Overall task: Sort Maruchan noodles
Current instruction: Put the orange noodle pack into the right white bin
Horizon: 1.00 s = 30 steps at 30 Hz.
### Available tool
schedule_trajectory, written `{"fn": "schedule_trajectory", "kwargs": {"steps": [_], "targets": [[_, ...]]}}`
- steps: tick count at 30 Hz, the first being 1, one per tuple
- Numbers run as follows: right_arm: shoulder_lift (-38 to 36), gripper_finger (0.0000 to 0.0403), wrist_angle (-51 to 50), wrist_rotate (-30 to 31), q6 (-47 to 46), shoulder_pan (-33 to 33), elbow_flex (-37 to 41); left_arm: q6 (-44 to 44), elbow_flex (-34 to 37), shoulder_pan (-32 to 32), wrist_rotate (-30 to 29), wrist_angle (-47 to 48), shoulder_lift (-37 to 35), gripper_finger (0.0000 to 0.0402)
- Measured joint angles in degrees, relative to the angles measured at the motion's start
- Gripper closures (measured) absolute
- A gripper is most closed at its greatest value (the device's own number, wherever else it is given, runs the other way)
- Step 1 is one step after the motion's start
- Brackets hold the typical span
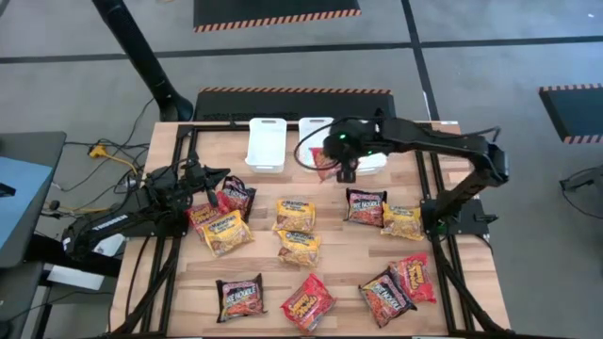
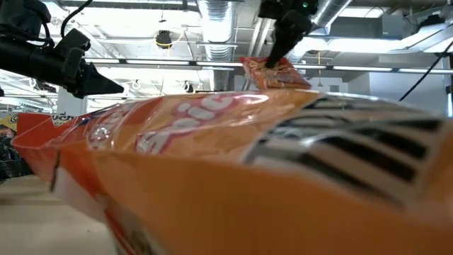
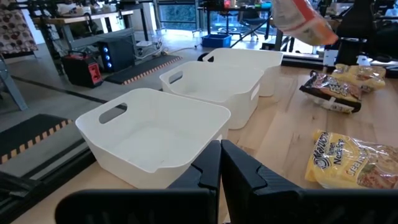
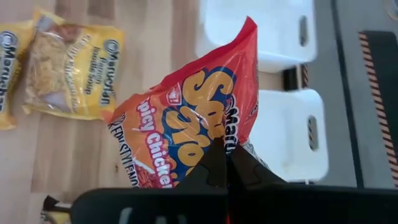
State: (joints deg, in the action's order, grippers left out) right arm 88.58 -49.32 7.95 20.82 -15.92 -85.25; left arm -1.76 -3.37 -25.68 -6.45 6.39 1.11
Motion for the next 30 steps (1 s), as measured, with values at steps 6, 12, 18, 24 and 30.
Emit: {"fn": "schedule_trajectory", "kwargs": {"steps": [6,12,18,24,30], "targets": [[-7.9,0.0396,9.2,3.1,-2.1,-4.8,10.6,0.0,0.0,0.0,0.0,0.0,0.0,0.0401],[-12.6,0.0395,21.2,5.6,-2.3,-10.6,21.5,0.0,0.0,0.0,0.0,0.0,0.0,0.0401],[-12.4,0.0395,29.2,7.9,0.8,-17.0,27.6,0.0,0.0,0.0,0.0,0.0,0.0,0.0401],[-9.9,0.0395,32.8,9.3,4.1,-21.6,29.4,0.0,0.0,0.0,0.0,0.0,0.0,0.0401],[-5.1,0.0395,33.8,9.4,8.0,-23.8,29.4,0.0,0.0,0.0,-0.1,0.0,0.0,0.0401]]}}
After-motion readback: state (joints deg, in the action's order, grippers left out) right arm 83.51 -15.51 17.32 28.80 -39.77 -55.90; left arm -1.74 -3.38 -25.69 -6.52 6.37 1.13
